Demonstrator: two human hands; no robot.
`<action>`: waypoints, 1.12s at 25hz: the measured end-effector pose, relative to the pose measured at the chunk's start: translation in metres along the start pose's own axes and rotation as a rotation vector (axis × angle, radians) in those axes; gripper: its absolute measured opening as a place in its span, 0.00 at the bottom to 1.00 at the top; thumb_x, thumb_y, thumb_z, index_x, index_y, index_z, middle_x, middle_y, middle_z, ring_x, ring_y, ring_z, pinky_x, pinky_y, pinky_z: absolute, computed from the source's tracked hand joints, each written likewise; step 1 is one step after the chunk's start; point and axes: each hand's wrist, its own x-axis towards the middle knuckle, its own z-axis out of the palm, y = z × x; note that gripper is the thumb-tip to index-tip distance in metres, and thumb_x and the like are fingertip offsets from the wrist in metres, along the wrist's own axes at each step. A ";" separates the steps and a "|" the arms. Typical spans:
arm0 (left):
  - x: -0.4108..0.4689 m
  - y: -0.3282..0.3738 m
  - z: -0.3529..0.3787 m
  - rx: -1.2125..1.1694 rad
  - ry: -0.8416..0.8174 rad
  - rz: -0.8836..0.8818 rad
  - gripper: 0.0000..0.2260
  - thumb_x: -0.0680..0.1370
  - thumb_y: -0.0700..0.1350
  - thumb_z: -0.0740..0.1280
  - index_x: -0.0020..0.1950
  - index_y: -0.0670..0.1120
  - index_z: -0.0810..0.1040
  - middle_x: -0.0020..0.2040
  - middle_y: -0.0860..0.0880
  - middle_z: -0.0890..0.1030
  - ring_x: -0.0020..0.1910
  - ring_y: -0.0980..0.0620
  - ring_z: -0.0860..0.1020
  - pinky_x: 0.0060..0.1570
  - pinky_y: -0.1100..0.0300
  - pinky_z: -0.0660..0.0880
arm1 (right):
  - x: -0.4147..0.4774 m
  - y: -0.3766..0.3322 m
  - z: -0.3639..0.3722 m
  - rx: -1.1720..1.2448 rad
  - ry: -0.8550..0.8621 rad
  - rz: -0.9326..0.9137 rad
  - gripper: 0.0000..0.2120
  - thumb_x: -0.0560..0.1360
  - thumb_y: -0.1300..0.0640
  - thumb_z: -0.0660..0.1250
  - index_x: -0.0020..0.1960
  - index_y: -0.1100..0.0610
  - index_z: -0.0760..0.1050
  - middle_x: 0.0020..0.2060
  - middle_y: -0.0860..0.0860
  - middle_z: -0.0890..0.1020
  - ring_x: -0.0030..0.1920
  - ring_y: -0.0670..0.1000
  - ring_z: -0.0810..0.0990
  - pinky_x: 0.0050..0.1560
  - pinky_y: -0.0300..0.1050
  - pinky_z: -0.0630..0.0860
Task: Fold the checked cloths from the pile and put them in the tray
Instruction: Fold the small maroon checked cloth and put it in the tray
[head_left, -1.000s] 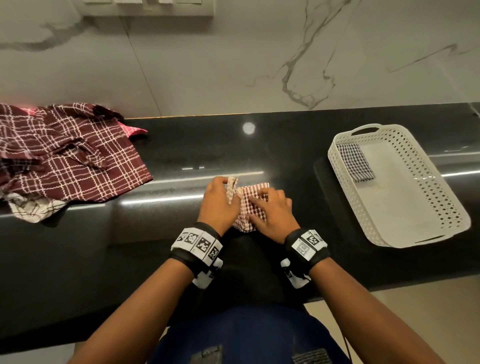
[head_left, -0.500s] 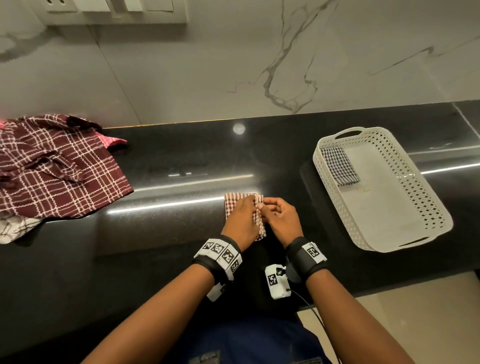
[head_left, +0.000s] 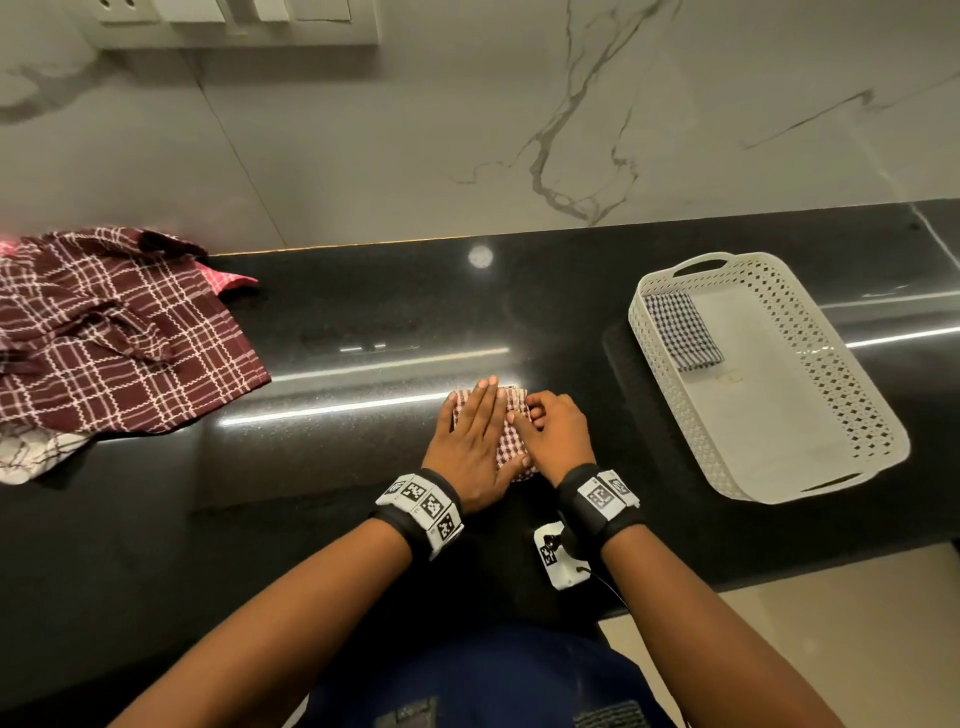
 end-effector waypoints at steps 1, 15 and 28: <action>0.001 0.000 0.003 0.017 -0.010 0.008 0.41 0.74 0.69 0.35 0.77 0.43 0.33 0.79 0.43 0.34 0.78 0.47 0.32 0.75 0.44 0.35 | -0.002 -0.001 0.002 -0.084 0.006 -0.011 0.14 0.77 0.53 0.70 0.60 0.58 0.77 0.55 0.56 0.76 0.54 0.53 0.77 0.60 0.47 0.76; -0.020 0.012 -0.048 -1.603 0.037 -0.386 0.21 0.81 0.57 0.60 0.70 0.48 0.73 0.67 0.46 0.78 0.69 0.48 0.74 0.63 0.57 0.71 | -0.044 -0.035 -0.017 -0.067 0.212 -0.286 0.13 0.68 0.55 0.73 0.47 0.53 0.70 0.44 0.48 0.74 0.43 0.50 0.74 0.40 0.42 0.69; 0.064 0.137 -0.095 -1.999 -0.061 -0.417 0.15 0.83 0.53 0.57 0.58 0.45 0.78 0.53 0.46 0.85 0.52 0.49 0.84 0.50 0.55 0.79 | -0.002 0.057 -0.177 0.582 -0.169 0.104 0.29 0.71 0.40 0.73 0.65 0.56 0.75 0.58 0.53 0.84 0.56 0.54 0.84 0.61 0.55 0.79</action>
